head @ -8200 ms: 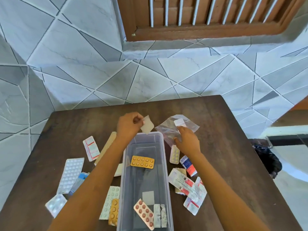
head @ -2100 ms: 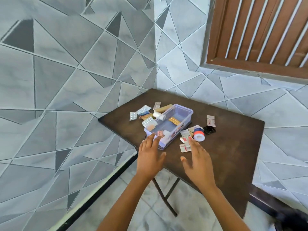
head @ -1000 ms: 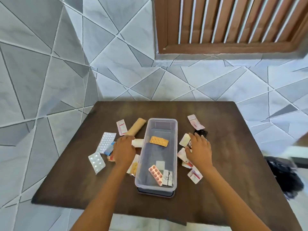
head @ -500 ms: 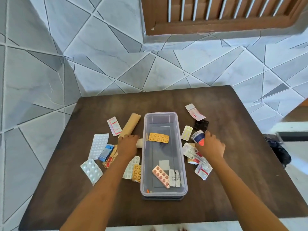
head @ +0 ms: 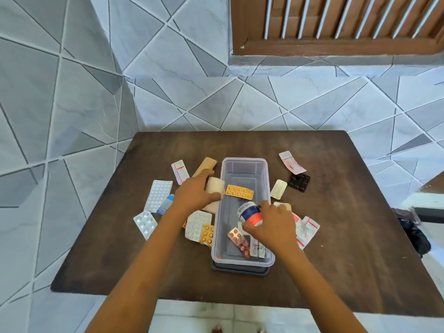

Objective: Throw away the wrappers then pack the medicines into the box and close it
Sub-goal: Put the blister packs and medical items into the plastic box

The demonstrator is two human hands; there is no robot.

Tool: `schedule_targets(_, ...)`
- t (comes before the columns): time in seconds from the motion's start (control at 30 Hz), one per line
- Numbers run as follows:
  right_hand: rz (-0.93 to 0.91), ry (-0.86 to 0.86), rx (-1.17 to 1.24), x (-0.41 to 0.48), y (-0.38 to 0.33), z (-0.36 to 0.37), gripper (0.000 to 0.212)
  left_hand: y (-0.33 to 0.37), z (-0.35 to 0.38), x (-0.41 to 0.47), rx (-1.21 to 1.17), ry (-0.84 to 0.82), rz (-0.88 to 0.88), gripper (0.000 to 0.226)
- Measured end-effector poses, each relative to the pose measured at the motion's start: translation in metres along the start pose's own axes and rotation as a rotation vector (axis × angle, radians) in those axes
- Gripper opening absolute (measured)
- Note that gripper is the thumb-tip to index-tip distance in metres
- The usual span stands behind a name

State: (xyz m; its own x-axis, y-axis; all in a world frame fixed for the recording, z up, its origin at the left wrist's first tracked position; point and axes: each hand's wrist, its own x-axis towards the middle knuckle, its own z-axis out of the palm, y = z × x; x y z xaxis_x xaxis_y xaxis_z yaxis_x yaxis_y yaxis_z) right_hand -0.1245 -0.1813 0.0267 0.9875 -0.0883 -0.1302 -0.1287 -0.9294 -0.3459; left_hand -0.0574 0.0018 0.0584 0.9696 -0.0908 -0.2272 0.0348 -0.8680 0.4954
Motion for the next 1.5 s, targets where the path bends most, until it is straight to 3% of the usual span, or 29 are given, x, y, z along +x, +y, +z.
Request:
schedule_targets(0.13, -0.063, -0.124, -0.226, -0.010, 0.004, 0.022, 0.069, 0.008, 0.029, -0.020, 0.016, -0.138, 0.042, 0.065)
schedule_targets(0.27, -0.161, 0.026, -0.448, -0.014, 0.004, 0.028, 0.049, 0.016, 0.056, -0.029, 0.142, -0.164, 0.052, 0.053)
schedule_targets(0.43, -0.249, -0.266, -0.365, -0.007, 0.010, 0.025, 0.053, 0.023, 0.074, -0.035, 0.301, -0.147, 0.076, 0.058)
schedule_targets(0.6, -0.289, -0.477, -0.292, -0.002, 0.030, 0.008, 0.060, 0.021, 0.087, -0.034, 0.443, -0.183, 0.102, 0.040)
schedule_targets(0.7, -0.375, -0.419, -0.372, -0.002, 0.037, 0.008, 0.059, 0.018, 0.092, -0.034, 0.447, -0.184, 0.095, 0.037)
schedule_targets(0.97, -0.391, -0.211, -0.211, -0.015, 0.025, 0.021, 0.050, 0.015, 0.097, -0.036, 0.512, -0.172, 0.128, 0.035)
schedule_targets(1.17, -0.382, -0.192, -0.207, -0.016, 0.028, 0.028, 0.048, 0.014, 0.088, -0.038, 0.401, -0.214, 0.092, 0.036)
schedule_targets(1.37, -0.460, -0.097, -0.013, -0.012, 0.024, 0.030, 0.047, -0.006, 0.063, -0.049, 0.013, 0.074, -0.006, 0.033)
schedule_targets(1.43, -0.476, -0.045, 0.006, -0.007, 0.016, 0.032, 0.050, -0.018, 0.055, -0.048, -0.013, 0.184, -0.089, 0.031)
schedule_targets(1.5, -0.422, 0.007, 0.006, -0.004, 0.010, 0.033, 0.056, -0.033, 0.049, -0.043, 0.048, 0.192, -0.169, 0.035)
